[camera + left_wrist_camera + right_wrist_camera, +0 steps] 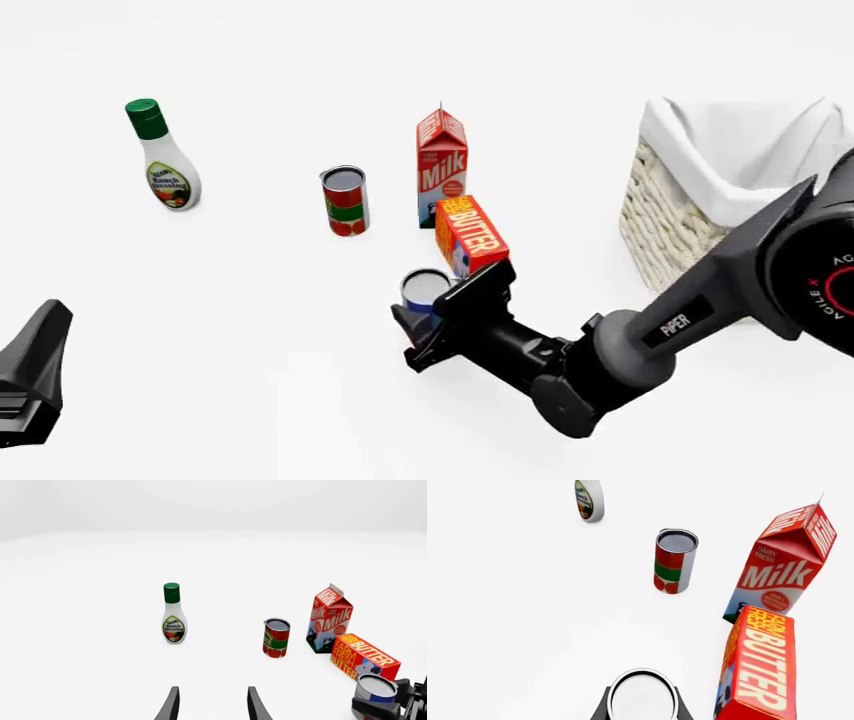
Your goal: Pick the alphabet soup and place it in the basket.
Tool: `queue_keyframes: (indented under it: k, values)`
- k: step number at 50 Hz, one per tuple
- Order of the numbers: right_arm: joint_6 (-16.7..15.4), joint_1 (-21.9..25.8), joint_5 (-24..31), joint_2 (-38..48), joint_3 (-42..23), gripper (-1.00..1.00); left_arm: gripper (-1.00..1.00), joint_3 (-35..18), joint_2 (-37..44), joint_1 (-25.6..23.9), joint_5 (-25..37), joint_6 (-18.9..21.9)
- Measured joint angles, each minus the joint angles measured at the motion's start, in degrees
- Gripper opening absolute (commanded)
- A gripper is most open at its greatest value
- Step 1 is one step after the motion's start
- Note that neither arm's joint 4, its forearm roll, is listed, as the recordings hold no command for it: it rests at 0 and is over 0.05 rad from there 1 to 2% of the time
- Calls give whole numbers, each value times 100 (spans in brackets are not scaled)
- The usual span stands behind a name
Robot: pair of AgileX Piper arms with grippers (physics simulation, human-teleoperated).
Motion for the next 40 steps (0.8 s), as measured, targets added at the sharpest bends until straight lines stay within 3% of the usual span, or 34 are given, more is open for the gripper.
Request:
queue_keyframes:
  k: [18,40]
  values:
    - [-46,96,172,-1247,543,-100,100,0,0,0,0,0]
    - [-237,58,1324,-3695,730,-100,100,0,0,0,0,0]
